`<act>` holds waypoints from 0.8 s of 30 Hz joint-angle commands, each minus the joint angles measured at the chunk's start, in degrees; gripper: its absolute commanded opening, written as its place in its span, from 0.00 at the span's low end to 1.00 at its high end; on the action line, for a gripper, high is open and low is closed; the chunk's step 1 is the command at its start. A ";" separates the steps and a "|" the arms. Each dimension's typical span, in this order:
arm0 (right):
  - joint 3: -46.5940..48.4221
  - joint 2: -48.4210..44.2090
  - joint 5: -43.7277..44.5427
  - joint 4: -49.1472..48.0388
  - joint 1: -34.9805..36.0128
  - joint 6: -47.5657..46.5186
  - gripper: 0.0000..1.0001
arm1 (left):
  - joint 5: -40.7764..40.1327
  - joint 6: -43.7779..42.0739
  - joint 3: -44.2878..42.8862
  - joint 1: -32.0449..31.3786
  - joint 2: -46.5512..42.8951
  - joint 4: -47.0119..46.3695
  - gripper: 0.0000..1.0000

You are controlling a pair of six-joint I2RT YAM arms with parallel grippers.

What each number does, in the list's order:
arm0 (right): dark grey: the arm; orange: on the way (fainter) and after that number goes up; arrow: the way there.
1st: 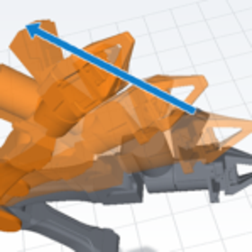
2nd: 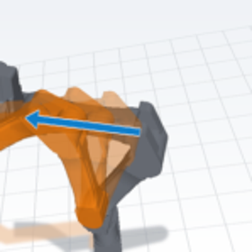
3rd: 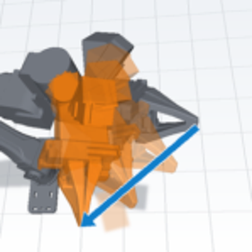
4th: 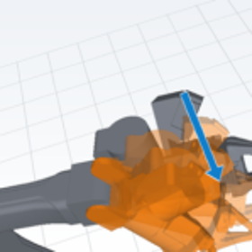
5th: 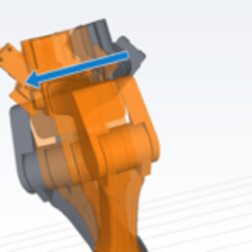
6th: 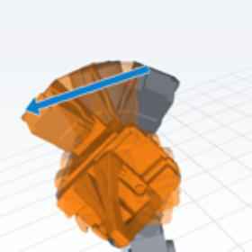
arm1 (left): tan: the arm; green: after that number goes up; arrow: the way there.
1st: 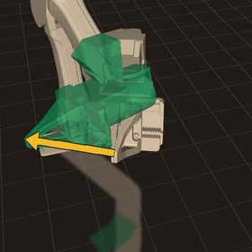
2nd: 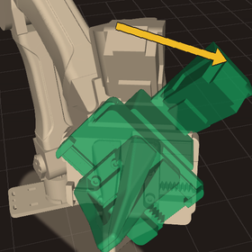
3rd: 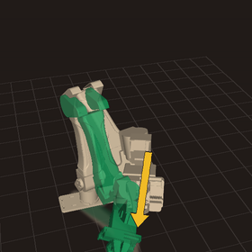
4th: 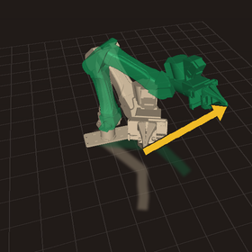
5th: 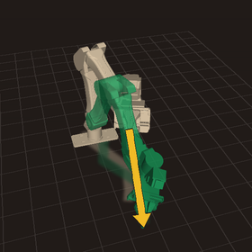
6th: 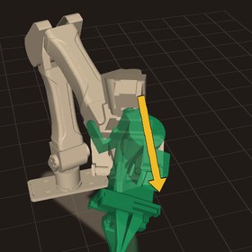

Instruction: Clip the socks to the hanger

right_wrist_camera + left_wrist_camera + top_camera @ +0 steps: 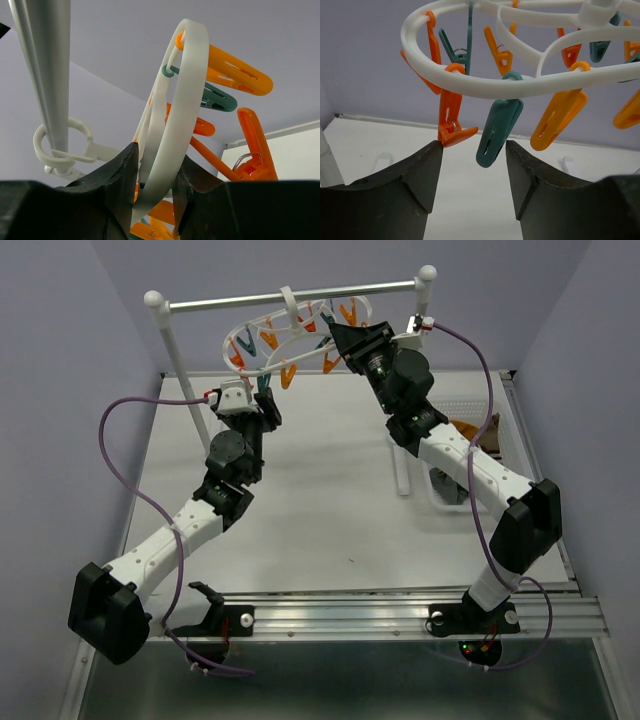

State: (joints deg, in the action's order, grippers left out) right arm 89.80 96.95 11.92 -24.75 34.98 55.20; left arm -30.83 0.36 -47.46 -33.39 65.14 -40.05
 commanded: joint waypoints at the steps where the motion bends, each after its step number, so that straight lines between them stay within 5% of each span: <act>1: -0.85 -2.46 -0.41 -1.61 0.97 -1.85 0.35 | -0.99 -3.79 -3.16 -0.36 0.07 -5.91 0.66; 24: -2.08 -3.87 -3.13 -1.00 0.97 -1.50 0.34 | 0.85 -11.87 -6.85 -0.36 5.08 -9.08 0.75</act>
State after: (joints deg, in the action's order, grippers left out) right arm 88.71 95.83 11.16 -24.82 34.98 55.24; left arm -29.98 -9.21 -51.22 -33.39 69.78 -44.80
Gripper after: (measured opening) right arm 0.350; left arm 0.750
